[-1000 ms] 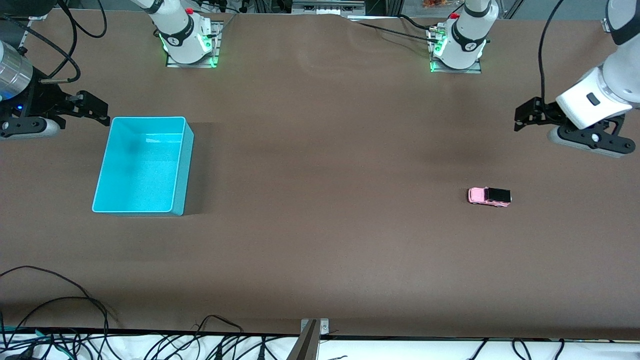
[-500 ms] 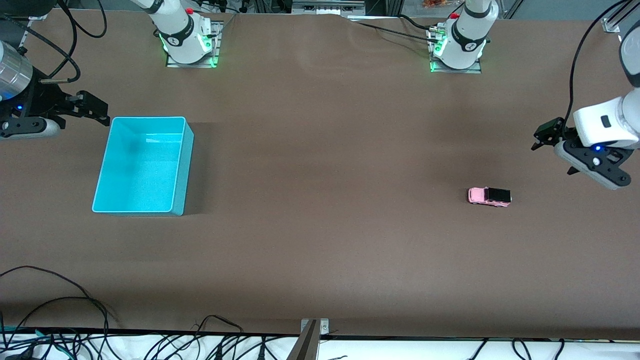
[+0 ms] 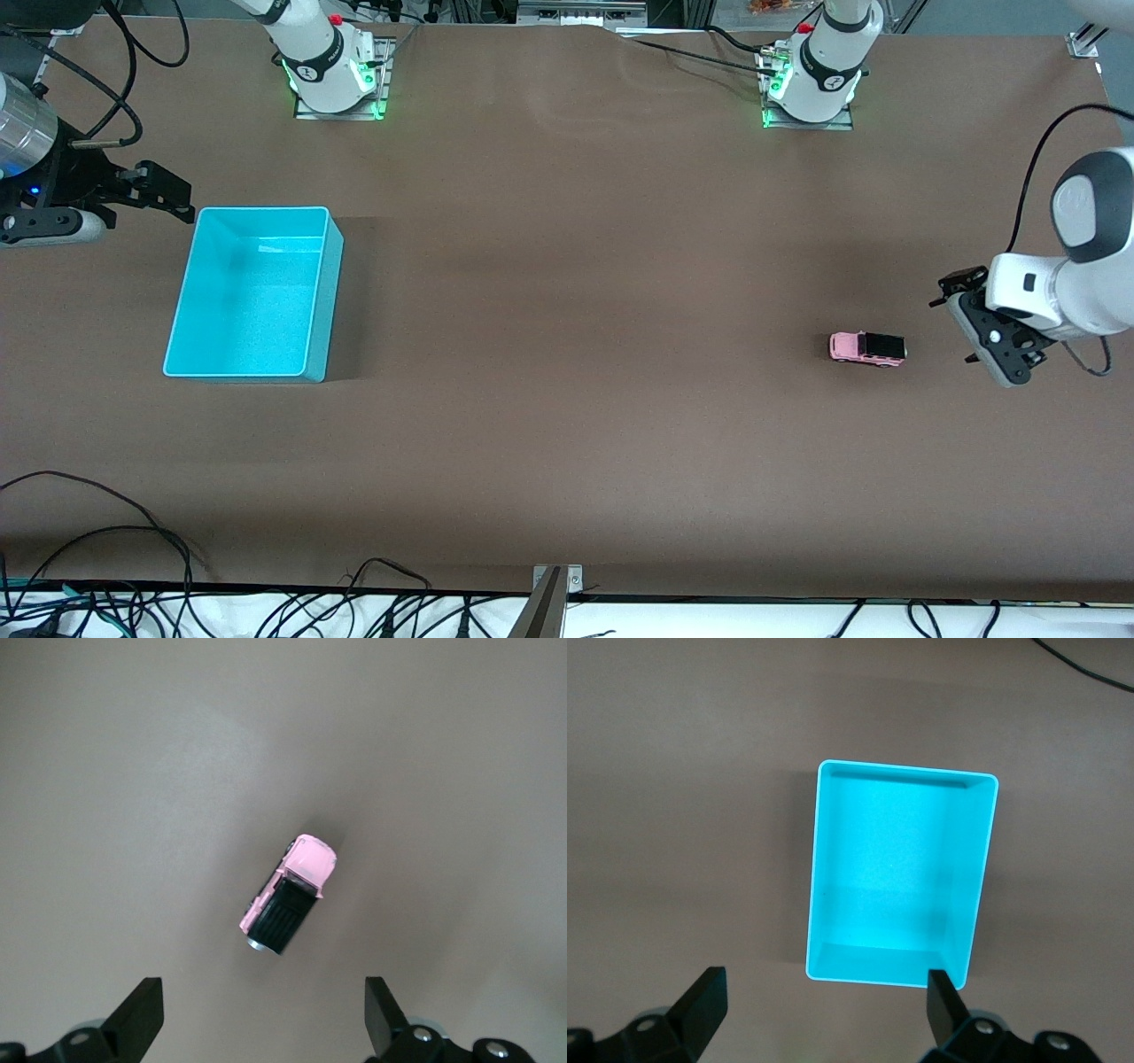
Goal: Wind and store pink jeep toy
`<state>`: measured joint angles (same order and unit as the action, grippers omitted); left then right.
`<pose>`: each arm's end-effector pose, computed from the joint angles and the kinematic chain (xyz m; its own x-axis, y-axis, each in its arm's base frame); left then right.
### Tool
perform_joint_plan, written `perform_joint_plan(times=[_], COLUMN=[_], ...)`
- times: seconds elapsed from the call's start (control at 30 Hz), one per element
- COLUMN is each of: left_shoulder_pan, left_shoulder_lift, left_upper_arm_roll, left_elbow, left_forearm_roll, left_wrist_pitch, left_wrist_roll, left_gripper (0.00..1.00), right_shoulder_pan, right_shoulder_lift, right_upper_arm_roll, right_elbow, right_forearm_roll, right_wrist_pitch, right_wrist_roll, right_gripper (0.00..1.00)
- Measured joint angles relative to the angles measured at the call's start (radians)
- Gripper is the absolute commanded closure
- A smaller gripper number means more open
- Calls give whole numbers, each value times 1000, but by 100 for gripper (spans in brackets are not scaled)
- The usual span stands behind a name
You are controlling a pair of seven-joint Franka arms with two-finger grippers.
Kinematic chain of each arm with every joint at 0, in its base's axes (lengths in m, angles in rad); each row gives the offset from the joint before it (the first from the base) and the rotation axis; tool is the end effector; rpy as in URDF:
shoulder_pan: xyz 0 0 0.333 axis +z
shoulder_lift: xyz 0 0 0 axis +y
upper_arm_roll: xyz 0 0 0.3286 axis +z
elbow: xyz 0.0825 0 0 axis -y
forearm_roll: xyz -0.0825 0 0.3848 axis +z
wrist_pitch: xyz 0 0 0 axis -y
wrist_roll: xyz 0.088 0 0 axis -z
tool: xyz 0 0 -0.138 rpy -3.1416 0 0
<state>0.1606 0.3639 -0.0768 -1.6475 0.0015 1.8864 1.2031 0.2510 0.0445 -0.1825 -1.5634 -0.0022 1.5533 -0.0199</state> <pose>0.6447 0.0587 0.3739 0.4376 -0.8990 -0.0202 -0.8910 -0.4365 0.1247 0.5633 0.0405 0.5836 0.9947 0.0879 -0.0540 0.0885 -0.9960 0.0092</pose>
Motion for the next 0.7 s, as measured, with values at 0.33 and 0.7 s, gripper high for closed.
perform_joint_plan(times=[0.33,0.7], left_shoulder_pan=[2,-3], left_shoulder_lift=[18,23], left_upper_arm_roll=[-5,-10], left_elbow=[-221,-410], left_forearm_roll=[0,38], left_wrist_pitch=[276,571], left_wrist_roll=[149,338], left_gripper=[0,0], right_shoulder_pan=[0,0], right_shoulder_lift=[0,0], right_upper_arm_roll=[0,0], right_elbow=[0,0], right_forearm_roll=[0,0], right_wrist_pitch=[0,0], right_wrist_roll=[0,0], right_gripper=[0,0])
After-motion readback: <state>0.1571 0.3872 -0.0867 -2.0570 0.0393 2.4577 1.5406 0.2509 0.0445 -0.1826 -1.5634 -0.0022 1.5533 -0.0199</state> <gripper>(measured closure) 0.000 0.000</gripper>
